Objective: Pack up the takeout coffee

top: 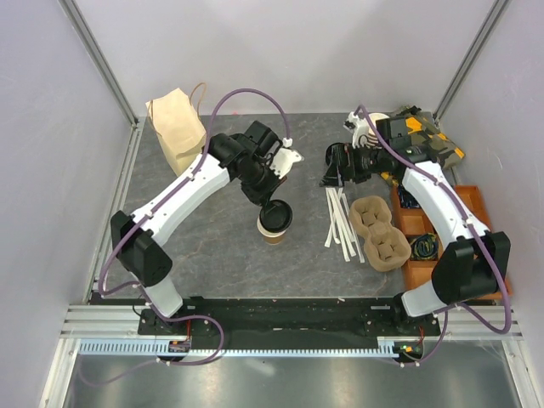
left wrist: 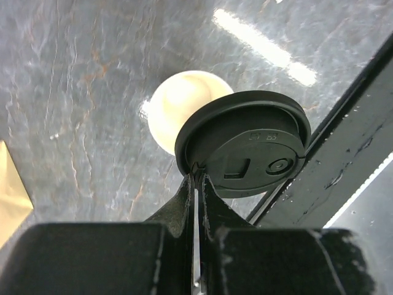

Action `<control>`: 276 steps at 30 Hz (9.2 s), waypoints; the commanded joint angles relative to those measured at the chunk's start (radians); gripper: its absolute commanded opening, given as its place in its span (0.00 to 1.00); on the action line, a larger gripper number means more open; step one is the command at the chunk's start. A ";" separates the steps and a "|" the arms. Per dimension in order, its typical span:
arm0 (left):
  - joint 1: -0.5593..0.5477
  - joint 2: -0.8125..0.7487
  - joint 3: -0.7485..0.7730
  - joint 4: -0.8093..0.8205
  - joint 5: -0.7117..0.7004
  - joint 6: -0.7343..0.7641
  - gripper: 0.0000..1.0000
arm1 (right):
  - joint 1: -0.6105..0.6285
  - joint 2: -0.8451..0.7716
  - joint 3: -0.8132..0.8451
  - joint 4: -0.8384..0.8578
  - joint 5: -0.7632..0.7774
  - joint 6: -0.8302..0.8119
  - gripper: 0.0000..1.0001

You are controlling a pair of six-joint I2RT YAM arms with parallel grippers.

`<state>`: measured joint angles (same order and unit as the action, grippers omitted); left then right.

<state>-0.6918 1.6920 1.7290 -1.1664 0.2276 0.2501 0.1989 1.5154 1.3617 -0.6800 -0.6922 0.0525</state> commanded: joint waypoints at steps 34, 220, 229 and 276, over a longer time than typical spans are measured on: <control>-0.038 0.290 0.192 -0.147 -0.203 -0.074 0.02 | -0.004 -0.126 -0.104 0.014 0.065 -0.079 0.98; 0.147 -0.253 -0.755 0.787 0.236 -0.431 0.08 | 0.286 0.344 -0.223 0.617 -0.334 0.492 0.00; 0.172 -0.235 -0.755 0.781 0.279 -0.443 0.06 | 0.286 0.279 -0.167 0.629 -0.339 0.533 0.00; 0.167 -0.126 -0.706 0.823 0.271 -0.522 0.14 | 0.409 0.198 0.027 0.144 0.326 0.058 0.20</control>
<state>-0.5194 1.5291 1.0206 -0.3286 0.5331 -0.2646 0.5999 1.6524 1.4067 -0.5957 -0.3477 0.1005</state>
